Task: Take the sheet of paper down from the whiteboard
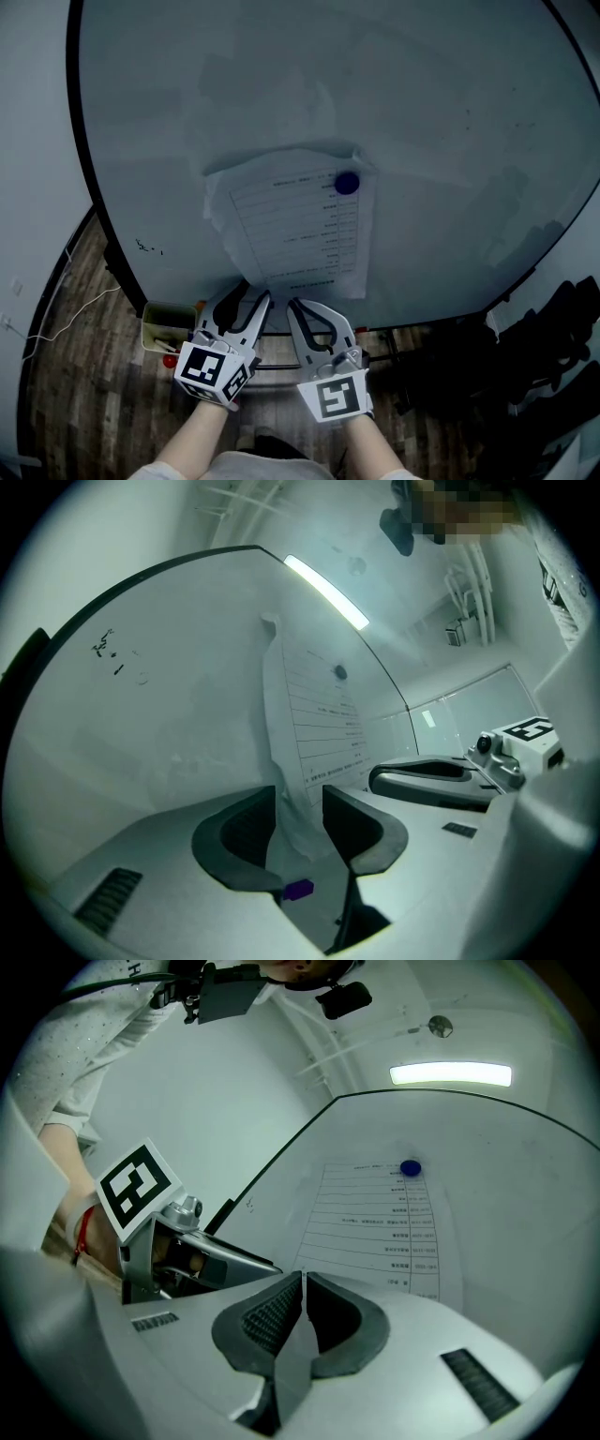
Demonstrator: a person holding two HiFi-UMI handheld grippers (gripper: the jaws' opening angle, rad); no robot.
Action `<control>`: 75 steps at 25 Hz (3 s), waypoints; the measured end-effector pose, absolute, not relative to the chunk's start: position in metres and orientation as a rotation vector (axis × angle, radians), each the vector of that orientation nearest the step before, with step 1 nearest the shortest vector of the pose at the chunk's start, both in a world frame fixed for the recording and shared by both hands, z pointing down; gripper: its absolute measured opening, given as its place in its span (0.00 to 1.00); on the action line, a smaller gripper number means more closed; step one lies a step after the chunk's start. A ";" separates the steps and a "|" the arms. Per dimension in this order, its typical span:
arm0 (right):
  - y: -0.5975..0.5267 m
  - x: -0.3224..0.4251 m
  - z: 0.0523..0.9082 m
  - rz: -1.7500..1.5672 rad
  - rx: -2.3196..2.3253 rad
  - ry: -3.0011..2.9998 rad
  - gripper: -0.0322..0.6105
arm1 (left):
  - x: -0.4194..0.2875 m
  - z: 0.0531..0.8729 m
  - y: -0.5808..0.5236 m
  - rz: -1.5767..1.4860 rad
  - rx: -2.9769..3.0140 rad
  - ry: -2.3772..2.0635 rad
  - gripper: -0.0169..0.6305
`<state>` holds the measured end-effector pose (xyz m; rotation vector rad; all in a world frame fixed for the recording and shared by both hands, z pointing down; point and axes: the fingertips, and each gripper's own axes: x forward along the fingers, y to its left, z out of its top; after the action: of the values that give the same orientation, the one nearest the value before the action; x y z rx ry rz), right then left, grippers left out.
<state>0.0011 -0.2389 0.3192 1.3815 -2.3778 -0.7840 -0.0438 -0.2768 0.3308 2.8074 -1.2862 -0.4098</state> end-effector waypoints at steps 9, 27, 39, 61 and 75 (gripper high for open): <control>-0.249 0.008 0.310 -0.849 1.358 -2.334 0.08 | -0.035 0.331 -0.285 -0.422 2.777 -1.282 0.21; -0.259 0.043 0.228 -1.071 1.572 -2.152 0.08 | -0.011 0.339 -0.274 -0.435 2.765 -1.174 0.05; -0.260 0.041 0.221 -1.074 1.619 -2.128 0.09 | -0.007 0.359 -0.264 -0.380 2.751 -1.168 0.05; -0.273 0.034 0.231 -1.020 1.603 -2.128 0.23 | -0.004 0.415 -0.250 -0.297 2.694 -1.104 0.05; -0.291 0.024 0.239 -0.974 1.596 -2.137 0.26 | -0.011 0.442 -0.252 -0.262 2.663 -1.107 0.05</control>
<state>0.0237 -0.2912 0.2386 1.5956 -2.1372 -0.9744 -0.0107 -0.2520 0.4423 2.6630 -1.1071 -0.2622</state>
